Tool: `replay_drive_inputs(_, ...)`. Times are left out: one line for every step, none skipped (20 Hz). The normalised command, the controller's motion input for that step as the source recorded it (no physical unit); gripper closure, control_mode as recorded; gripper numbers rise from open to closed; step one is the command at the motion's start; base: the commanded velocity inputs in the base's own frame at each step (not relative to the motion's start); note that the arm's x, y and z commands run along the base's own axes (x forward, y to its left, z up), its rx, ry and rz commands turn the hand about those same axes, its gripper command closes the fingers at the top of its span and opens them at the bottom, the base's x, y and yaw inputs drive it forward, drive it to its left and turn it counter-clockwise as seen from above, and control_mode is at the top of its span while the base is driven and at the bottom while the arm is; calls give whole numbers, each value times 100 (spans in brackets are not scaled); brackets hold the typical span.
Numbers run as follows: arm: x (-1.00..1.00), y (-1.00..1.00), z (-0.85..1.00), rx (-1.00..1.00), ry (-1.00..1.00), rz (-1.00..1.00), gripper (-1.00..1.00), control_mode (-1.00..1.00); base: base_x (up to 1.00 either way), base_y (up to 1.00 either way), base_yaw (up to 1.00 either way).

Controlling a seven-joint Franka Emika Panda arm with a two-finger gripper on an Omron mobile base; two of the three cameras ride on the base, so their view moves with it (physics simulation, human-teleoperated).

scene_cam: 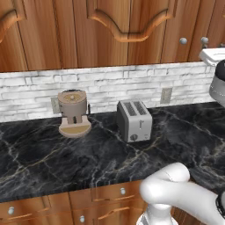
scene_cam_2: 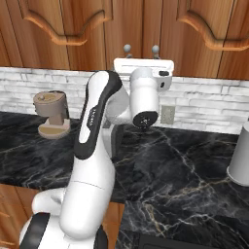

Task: Open the cabinet. Pick the orange and tangerine from the cabinet and place them into the bowl. Then close the cabinet.

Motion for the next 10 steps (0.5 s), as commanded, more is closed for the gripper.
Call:
replay_drive_inputs(61, -3, 0, 0, 0, 0, -100, -100, 0, 0, 0)
replay_drive_inputs(66, -11, 0, 0, 0, 0, -100, -100, 0, 0, 0)
replay_drive_inputs(60, -30, 0, 3, 0, 0, -100, -100, 0, 0, 0)
replay_drive_inputs(59, -39, 0, 5, 0, 0, -100, -100, 0, 0, 0)
replay_drive_inputs(57, -44, 0, 6, 0, 0, -100, -100, 0, 0, 0)
replay_drive_inputs(56, -43, 0, 5, 0, 0, -100, -100, 0, 0, 0)
replay_drive_inputs(54, -41, 0, 5, 0, 0, -100, -100, 0, 0, 0)
replay_drive_inputs(49, -39, 0, 4, 0, 0, -100, -100, 0, 0, 0)
replay_drive_inputs(50, -28, 0, 0, 0, 0, -100, -100, 0, 0, 0)
replay_drive_inputs(59, -16, 0, 0, 1, 0, -100, -100, 0, 0, 0)
